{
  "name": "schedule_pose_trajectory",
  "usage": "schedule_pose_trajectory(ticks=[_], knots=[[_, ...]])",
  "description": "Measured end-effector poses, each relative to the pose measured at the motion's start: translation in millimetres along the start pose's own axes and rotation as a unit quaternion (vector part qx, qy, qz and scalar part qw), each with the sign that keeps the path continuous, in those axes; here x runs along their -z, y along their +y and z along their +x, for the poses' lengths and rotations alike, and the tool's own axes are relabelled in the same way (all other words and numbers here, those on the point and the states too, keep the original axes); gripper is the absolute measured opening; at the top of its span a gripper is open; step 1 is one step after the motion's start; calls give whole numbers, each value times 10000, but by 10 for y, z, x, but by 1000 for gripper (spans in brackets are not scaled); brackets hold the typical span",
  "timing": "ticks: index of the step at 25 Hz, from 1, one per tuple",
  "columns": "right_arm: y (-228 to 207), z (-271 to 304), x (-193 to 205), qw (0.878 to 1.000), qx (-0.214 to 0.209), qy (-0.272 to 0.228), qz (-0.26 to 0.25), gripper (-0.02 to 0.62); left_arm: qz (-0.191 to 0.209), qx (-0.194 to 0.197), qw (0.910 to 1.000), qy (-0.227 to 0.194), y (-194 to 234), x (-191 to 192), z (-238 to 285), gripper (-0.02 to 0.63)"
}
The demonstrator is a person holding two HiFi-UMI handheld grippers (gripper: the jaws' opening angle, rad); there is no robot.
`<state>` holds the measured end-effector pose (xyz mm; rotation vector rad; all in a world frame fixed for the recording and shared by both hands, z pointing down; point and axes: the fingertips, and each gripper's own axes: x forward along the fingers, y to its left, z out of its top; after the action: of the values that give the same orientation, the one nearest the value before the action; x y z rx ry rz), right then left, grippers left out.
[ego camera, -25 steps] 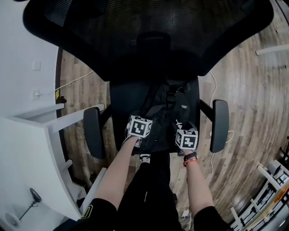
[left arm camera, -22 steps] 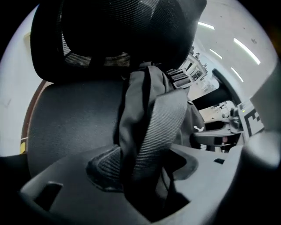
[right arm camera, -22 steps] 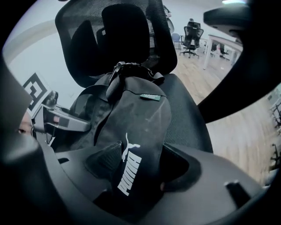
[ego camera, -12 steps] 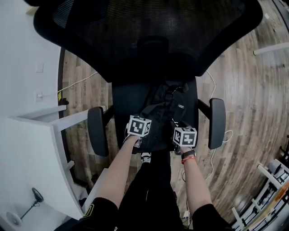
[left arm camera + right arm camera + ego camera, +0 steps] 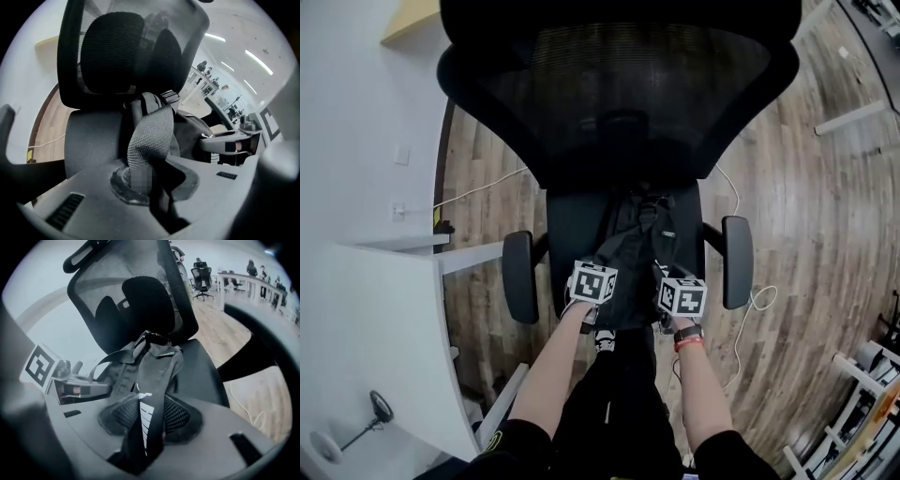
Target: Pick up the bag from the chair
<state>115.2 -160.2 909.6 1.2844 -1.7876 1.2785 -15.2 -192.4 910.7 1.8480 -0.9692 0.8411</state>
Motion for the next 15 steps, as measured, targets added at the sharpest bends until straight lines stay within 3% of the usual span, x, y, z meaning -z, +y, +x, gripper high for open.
schedule_pose_trajectory(ticks=[7,15], knots=[[361,-556,-237,9993,-95,-344,-136,152,183,-131,9985,-504,-211,-190,-641,52],[869,-1363,-575,9933,-170,-932,-667,152,379,-246,9916,-1213,-517,-545,-1582,52]])
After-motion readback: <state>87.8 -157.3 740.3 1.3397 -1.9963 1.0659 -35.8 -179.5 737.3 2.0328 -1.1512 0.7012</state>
